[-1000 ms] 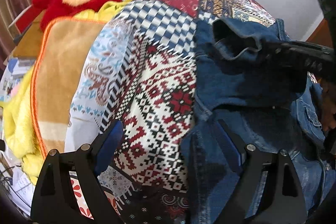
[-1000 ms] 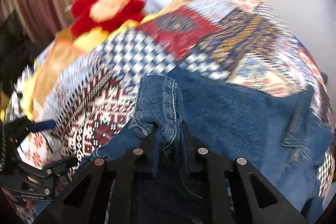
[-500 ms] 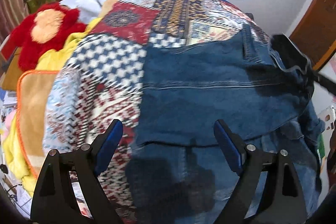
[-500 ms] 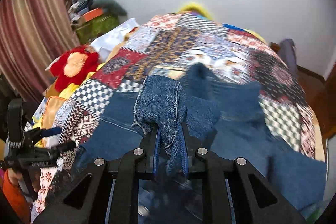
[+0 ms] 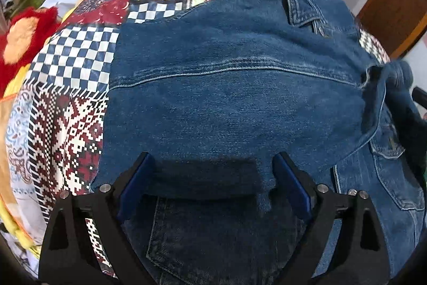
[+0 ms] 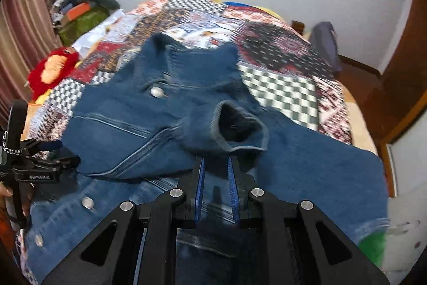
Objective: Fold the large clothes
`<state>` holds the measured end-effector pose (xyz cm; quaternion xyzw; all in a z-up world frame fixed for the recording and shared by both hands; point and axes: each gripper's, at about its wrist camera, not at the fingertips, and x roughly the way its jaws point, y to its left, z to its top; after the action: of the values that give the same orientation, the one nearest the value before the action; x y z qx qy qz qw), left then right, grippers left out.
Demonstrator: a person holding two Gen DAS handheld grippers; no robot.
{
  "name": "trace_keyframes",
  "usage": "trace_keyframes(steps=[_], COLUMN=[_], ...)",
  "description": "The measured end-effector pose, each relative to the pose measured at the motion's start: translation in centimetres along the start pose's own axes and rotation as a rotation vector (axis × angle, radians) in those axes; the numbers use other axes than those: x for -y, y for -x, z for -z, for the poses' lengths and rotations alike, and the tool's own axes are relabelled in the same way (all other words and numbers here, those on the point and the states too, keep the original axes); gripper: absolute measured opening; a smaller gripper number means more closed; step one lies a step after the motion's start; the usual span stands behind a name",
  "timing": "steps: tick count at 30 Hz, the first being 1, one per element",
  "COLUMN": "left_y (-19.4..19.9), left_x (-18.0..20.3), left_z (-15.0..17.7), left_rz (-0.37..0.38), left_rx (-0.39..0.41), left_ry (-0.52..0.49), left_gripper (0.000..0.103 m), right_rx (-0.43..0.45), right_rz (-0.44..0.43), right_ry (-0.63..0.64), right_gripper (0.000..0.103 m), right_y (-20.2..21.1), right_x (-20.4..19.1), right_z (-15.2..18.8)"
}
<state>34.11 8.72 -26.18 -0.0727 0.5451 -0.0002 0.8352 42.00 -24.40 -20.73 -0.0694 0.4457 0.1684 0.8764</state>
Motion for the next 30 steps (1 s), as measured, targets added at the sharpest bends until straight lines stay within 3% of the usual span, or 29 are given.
trace_keyframes(steps=[5, 10, 13, 17, 21, 24, 27, 30], left_y=[0.4, 0.6, -0.2, -0.1, -0.2, -0.2, -0.1, 0.1], left_x=[0.2, 1.8, 2.0, 2.0, 1.5, 1.5, 1.5, 1.6], left_z=[0.0, 0.6, 1.2, 1.6, 1.6, 1.7, 1.9, 2.0], left_rz=[0.011, -0.033, -0.007, -0.009, 0.014, 0.020, 0.023, 0.014], left_rx=[-0.017, 0.017, -0.013, 0.012, 0.014, 0.020, 0.024, 0.029], left_ry=[-0.018, -0.102, -0.111, -0.117, -0.106, -0.106, -0.100, -0.096], left_gripper=[0.092, 0.099, 0.102, 0.102, 0.102, 0.102, 0.103, 0.103], right_rx=[0.000, 0.010, -0.039, -0.185, -0.311, -0.299, -0.314, -0.313], right_rz=[-0.066, -0.182, -0.203, -0.152, -0.070, -0.080, -0.007, 0.007], right_ry=[-0.027, 0.023, 0.094, 0.159, 0.154, 0.131, 0.127, 0.122], right_gripper=[0.015, 0.015, 0.015, 0.015, 0.015, 0.015, 0.015, 0.015], right_y=[1.7, 2.0, -0.2, -6.1, -10.1, -9.3, -8.3, -6.8], right_x=[0.5, -4.1, -7.6, -11.0, -10.3, -8.1, -5.6, -3.2], right_z=[-1.1, -4.4, -5.9, -6.4, -4.4, -2.8, -1.5, -0.1])
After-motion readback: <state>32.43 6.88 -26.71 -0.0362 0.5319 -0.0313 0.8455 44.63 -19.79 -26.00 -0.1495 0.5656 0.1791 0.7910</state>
